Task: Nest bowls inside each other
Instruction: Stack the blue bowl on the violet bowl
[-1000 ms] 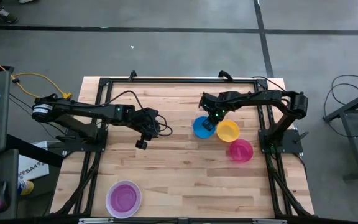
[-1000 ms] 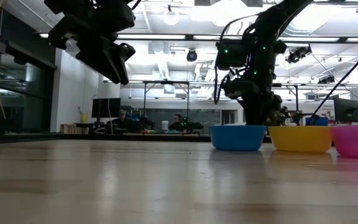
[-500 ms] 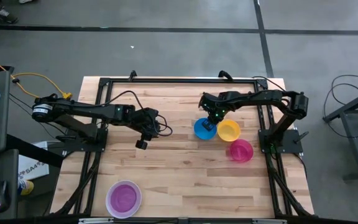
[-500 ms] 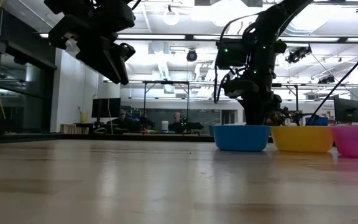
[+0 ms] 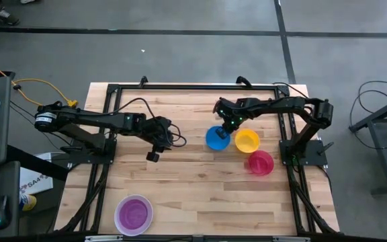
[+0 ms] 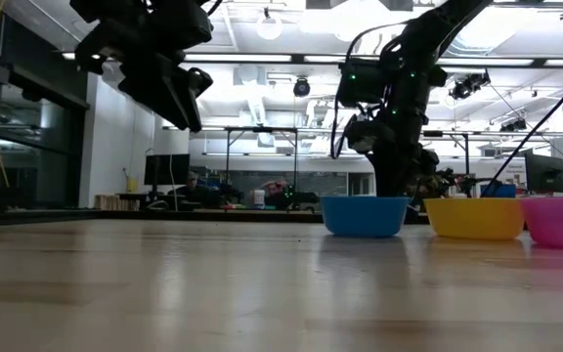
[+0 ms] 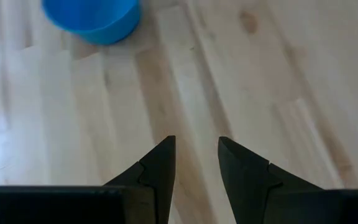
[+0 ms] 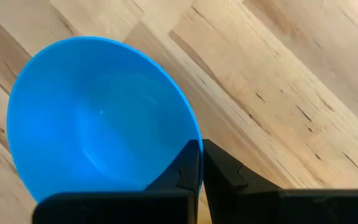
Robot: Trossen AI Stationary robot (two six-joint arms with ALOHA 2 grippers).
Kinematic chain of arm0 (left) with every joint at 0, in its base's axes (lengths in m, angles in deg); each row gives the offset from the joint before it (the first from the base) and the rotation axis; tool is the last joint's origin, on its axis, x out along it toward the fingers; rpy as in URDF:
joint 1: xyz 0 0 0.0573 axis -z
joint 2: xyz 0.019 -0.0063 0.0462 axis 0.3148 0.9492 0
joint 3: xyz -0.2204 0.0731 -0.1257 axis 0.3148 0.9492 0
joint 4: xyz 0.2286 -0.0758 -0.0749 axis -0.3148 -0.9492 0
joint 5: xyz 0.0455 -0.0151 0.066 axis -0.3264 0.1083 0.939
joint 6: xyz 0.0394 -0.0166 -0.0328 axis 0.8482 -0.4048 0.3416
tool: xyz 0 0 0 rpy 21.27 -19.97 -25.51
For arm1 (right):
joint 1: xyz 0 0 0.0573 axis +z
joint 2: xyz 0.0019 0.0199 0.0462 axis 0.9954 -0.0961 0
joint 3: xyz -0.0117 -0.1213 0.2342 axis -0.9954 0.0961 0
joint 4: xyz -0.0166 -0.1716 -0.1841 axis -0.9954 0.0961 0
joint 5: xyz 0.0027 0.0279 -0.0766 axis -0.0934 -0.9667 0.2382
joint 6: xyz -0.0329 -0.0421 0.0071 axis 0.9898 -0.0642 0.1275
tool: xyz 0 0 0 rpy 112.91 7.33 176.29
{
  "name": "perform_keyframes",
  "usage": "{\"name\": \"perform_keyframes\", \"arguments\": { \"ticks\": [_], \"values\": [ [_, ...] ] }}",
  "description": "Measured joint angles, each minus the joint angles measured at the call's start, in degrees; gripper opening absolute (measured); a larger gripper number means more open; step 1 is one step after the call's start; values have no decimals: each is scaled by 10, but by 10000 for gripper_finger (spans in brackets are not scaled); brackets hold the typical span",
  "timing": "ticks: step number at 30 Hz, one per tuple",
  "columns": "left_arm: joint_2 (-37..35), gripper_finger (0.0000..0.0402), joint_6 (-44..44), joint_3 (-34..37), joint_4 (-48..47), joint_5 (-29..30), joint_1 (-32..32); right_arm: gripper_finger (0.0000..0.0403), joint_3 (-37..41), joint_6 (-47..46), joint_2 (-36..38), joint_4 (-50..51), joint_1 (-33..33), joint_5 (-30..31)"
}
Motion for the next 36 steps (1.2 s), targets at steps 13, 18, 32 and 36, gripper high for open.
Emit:
{"name": "perform_keyframes", "arguments": {
  "ticks": [13, 18, 32, 36],
  "values": [
    [0, 120, 90, 0, 48, -50, 39, 4, -28, -14, 0, 0, 2, -31],
    [1, 120, 117, -6, 63, -2, 63, 4, -35, -15, 0, 0, 16, -31],
    [116, 120, 134, -88, 52, 1, 65, 4, -54, -46, -1, -6, 100, -31],
    [147, 120, 138, -114, 51, 1, 65, 4, -54, -50, -1, -6, 118, -31]
  ]
}}
